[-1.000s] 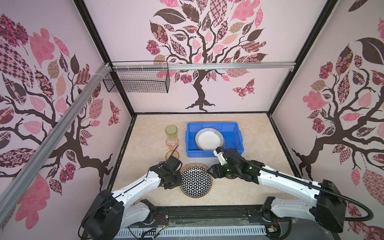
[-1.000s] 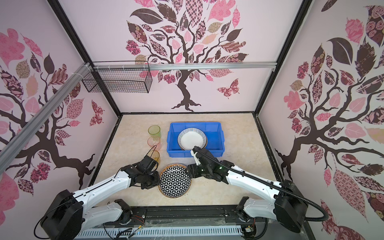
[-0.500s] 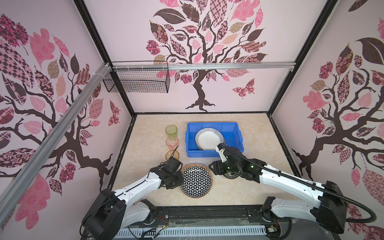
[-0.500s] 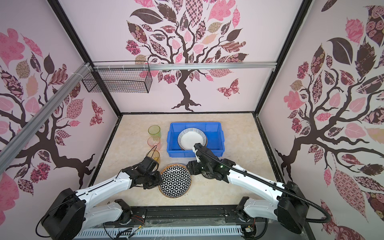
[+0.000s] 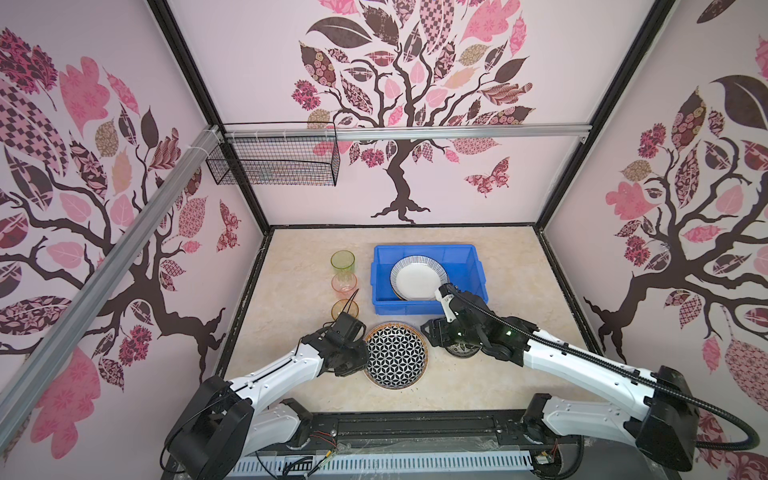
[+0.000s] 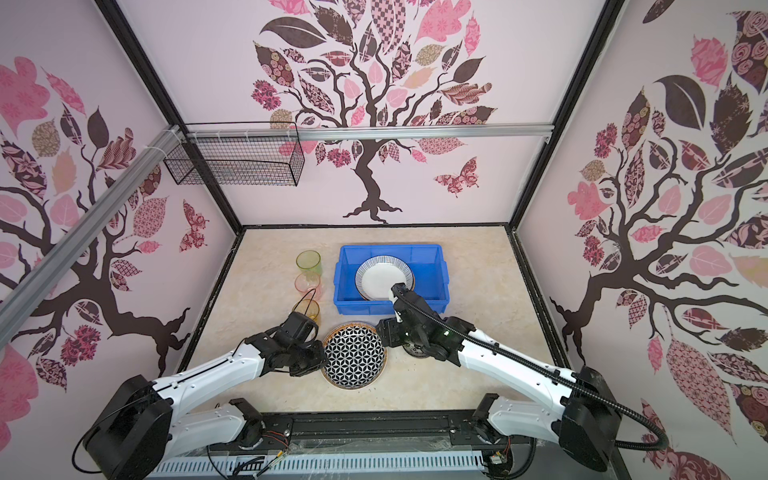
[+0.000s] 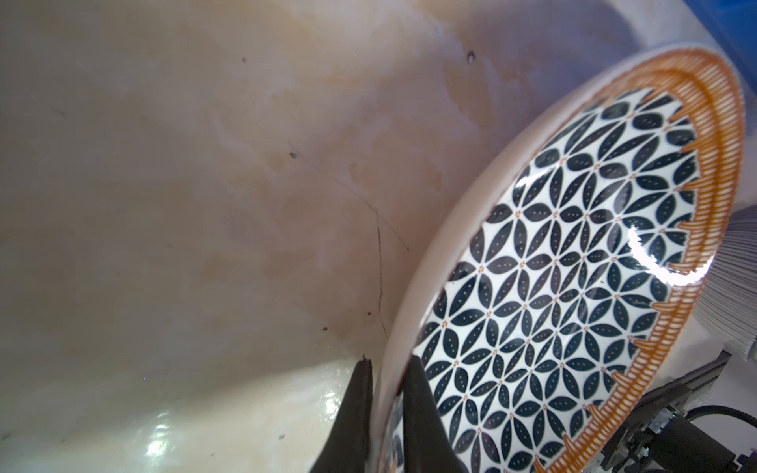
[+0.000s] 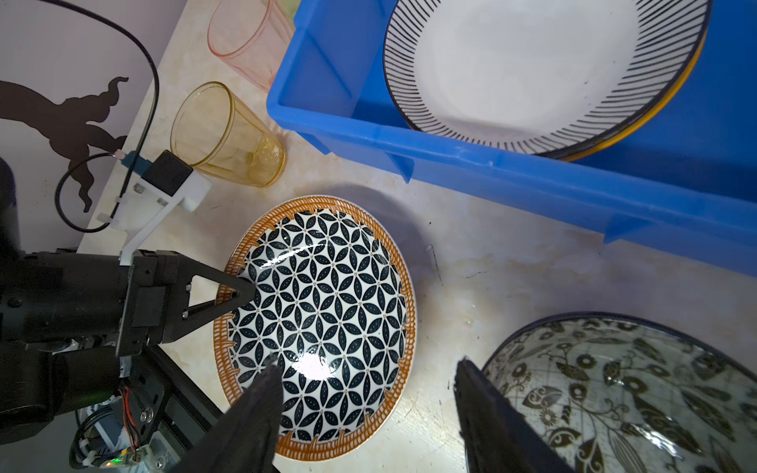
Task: Place the mixed dishes into the plastic bin
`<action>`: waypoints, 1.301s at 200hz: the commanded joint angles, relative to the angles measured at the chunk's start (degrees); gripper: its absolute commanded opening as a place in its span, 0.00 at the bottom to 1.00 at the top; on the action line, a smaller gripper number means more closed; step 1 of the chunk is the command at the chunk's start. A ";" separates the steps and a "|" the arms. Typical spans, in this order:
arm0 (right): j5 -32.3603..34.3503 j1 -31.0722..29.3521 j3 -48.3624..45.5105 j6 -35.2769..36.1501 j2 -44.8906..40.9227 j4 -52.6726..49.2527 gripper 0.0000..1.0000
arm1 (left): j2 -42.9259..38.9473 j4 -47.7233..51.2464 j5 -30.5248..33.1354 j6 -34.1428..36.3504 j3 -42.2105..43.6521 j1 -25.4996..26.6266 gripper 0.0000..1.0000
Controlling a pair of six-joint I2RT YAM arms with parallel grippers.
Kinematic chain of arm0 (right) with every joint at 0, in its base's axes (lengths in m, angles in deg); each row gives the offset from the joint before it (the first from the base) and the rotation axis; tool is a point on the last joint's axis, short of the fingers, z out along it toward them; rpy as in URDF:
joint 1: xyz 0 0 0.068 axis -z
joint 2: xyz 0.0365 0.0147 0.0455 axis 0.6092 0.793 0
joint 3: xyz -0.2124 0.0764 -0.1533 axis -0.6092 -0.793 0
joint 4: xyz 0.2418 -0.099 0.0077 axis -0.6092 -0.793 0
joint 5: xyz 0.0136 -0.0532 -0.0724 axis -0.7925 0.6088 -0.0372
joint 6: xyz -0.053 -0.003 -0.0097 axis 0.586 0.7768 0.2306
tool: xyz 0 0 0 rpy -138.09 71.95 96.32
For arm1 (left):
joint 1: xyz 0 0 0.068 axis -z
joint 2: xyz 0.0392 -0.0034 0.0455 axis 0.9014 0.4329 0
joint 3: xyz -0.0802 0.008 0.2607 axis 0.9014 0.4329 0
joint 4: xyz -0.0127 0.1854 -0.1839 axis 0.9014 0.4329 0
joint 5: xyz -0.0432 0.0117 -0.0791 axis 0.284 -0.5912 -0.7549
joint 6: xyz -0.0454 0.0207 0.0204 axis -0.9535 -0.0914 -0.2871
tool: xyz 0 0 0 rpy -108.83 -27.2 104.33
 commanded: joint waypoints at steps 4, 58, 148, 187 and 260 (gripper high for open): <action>1.10 -0.34 2.62 0.74 -1.66 -1.25 0.69 | -0.29 7.35 3.01 1.68 -0.73 -0.10 0.00; 1.83 -0.34 3.59 1.17 -2.10 -1.69 0.70 | -4.96 13.30 3.81 3.76 -3.94 -0.06 0.00; 4.45 -0.34 2.81 1.31 -5.01 -2.22 0.70 | -8.69 23.89 2.59 10.94 -13.85 -0.14 0.00; 5.39 -0.34 2.63 1.44 -6.18 -2.65 0.70 | -10.12 27.68 2.80 12.75 -17.87 -0.10 0.00; 7.32 -0.38 2.24 1.61 -7.96 -3.35 0.70 | -10.44 31.95 3.64 15.63 -25.85 -0.11 0.00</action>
